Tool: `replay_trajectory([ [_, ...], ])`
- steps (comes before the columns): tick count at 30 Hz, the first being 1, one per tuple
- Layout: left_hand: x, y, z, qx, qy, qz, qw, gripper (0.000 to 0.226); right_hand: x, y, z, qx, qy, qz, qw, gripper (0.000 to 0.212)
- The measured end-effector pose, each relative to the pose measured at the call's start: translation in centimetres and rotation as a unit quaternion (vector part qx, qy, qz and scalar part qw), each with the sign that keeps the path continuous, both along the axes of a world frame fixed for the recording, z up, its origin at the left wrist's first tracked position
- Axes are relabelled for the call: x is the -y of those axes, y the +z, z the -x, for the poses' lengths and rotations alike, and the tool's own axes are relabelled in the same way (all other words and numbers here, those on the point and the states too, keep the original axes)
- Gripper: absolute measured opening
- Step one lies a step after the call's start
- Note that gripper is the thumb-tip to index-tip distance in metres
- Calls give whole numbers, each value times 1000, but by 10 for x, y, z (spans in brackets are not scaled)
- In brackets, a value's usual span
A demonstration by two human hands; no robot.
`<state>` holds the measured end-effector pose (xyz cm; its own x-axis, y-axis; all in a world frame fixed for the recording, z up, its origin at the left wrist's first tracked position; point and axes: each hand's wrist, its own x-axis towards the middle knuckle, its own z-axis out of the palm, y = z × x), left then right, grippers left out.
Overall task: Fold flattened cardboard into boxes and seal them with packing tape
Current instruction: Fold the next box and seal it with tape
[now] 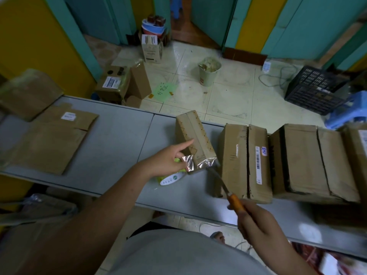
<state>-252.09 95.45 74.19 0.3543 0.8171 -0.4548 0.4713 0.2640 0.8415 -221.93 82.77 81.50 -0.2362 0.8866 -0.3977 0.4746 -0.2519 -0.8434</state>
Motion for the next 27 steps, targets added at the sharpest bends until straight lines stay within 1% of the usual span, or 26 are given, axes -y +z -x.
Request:
replay_trajectory([
  [2, 0, 1, 0, -2, 5, -1, 1000, 84, -11, 11, 18, -56, -15, 6, 998, 32],
  [4, 0, 1, 0, -9, 4, -2, 1000, 84, -26, 12, 37, -63, -9, 9, 998, 34],
  [5, 1, 2, 0, -10, 3, -2, 1000, 85, -35, 9, 45, -55, -5, 12, 998, 36],
  [8, 2, 6, 0, -9, -5, 6, 1000, 87, -54, -1, 61, -3, 20, 14, 1000, 29],
  [12, 3, 10, 2, -19, -16, 5, 1000, 88, -67, -11, 68, 59, 61, 22, 996, 39],
  [15, 3, 12, 3, -27, -17, 7, 999, 88, -72, -13, 72, 91, 74, 29, 993, 39],
  [21, 2, 14, 3, -42, -26, 7, 999, 88, -86, -8, 86, 117, 100, 50, 987, 37],
  [27, 1, 13, 1, -36, -27, 7, 999, 91, -110, -4, 104, 151, 129, 81, 977, 32],
])
